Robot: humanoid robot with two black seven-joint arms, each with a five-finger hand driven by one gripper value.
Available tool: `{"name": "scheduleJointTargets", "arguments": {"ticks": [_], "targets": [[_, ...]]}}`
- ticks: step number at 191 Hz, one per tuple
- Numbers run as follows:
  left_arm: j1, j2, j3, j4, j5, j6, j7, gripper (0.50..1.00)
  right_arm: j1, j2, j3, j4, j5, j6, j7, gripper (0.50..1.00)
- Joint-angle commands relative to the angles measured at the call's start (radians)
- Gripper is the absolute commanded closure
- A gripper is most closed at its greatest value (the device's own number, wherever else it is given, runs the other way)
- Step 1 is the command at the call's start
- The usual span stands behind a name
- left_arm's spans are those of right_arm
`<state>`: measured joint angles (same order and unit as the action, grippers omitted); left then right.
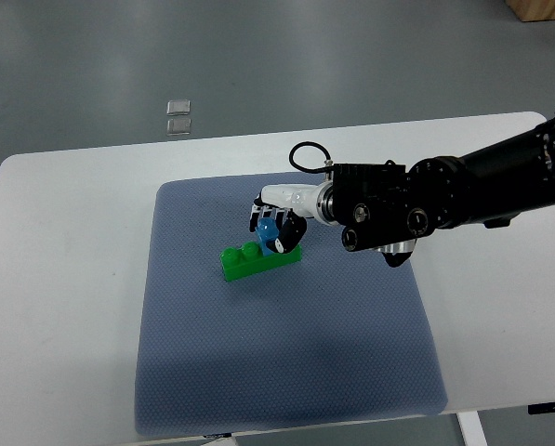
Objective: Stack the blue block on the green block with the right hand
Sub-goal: 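Lower the blue block onto the green block's studs and press down, then open the right hand and lift it away from the stacked blocks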
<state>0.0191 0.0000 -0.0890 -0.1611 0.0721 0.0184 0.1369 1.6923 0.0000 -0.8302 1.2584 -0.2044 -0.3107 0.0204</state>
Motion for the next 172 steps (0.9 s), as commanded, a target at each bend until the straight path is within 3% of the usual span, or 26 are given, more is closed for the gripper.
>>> {"name": "scheduleJointTargets", "arguments": {"ticks": [1,172], "targets": [[0.001,0.0,0.0,0.0,0.0,0.0,0.0,0.5,-0.005,0.0,0.0,-0.001,-0.007,-0.002,0.001,0.869],[0.001,0.0,0.0,0.0,0.0,0.0,0.0,0.5,-0.056,0.0,0.002,-0.036,-0.023,-0.021,0.003,0.861]]}}
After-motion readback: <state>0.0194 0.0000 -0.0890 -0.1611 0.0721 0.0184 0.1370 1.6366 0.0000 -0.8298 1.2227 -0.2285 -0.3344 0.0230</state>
